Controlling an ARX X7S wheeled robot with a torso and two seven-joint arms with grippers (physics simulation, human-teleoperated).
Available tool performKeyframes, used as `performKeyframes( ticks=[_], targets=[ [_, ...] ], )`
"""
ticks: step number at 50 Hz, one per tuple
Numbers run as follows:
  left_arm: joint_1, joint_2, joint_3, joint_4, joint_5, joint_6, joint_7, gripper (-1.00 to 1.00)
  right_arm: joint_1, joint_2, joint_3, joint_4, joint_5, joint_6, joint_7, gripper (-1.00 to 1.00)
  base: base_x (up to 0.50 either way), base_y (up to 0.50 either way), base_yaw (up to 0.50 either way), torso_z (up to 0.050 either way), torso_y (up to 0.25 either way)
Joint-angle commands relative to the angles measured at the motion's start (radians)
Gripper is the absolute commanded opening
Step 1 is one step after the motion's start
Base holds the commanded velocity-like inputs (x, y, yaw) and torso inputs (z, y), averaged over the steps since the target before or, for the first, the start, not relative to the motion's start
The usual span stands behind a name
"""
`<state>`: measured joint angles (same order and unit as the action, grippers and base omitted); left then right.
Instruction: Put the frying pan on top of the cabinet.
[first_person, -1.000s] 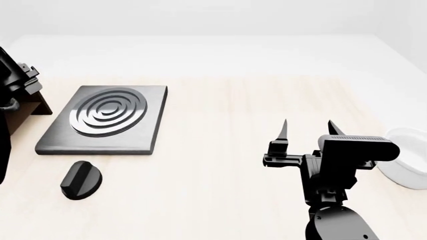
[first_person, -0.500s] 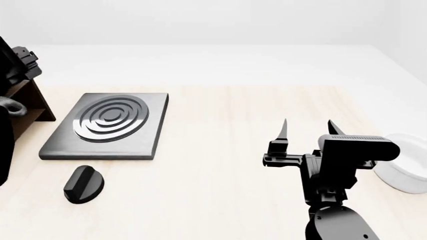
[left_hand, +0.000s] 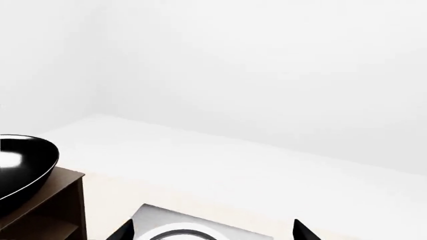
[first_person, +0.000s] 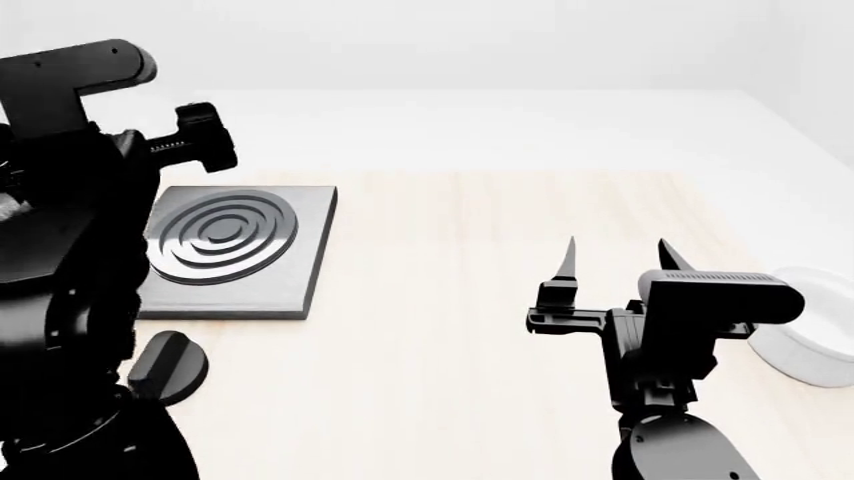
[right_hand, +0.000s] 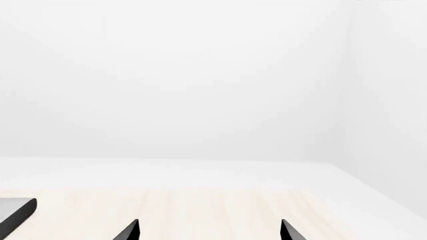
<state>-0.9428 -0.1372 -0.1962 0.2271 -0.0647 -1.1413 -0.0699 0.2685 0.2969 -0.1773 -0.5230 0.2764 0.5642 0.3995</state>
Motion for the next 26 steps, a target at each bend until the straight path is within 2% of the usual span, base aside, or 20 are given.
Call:
performKeyframes(
  ticks=[1,3,7,8,9,11,14,26],
  targets=[
    [0.459,0.106,0.005,0.612,-0.11,0.028,0.182,1.0,-0.005,0.006,-0.004,-0.013,0.0,-0.008,0.004,1.0,0.0,0.0,0.0,0.0,0.0],
    [0.49,0.124,-0.015,0.625,-0.147,0.011,0.184,1.0,-0.006,0.006,-0.003,-0.014,0.0,-0.01,0.005,1.0,0.0,0.0,0.0,0.0,0.0],
    [0.596,0.13,-0.039,0.614,-0.258,0.091,0.153,1.0,-0.013,0.007,-0.004,-0.021,0.003,-0.026,0.002,1.0,0.0,0.0,0.0,0.0,0.0],
    [0.601,0.116,0.0,0.6,-0.237,0.106,0.138,1.0,-0.013,0.007,-0.006,-0.02,0.003,-0.028,0.001,1.0,0.0,0.0,0.0,0.0,0.0],
    [0.637,0.095,0.055,0.573,-0.203,0.208,0.155,1.0,-0.013,0.007,-0.012,-0.02,-0.001,-0.028,0.0,1.0,0.0,0.0,0.0,0.0,0.0],
    [0.624,0.093,0.061,0.545,-0.214,0.164,0.145,1.0,-0.015,0.009,-0.016,-0.027,-0.003,-0.03,0.001,1.0,0.0,0.0,0.0,0.0,0.0],
    [0.641,0.084,0.093,0.526,-0.203,0.206,0.145,1.0,-0.019,0.013,-0.013,-0.047,-0.003,-0.033,0.005,1.0,0.0,0.0,0.0,0.0,0.0],
    [0.64,0.071,0.11,0.52,-0.224,0.201,0.119,1.0,-0.016,0.019,-0.027,-0.034,-0.009,-0.048,0.001,1.0,0.0,0.0,0.0,0.0,0.0]
  ],
)
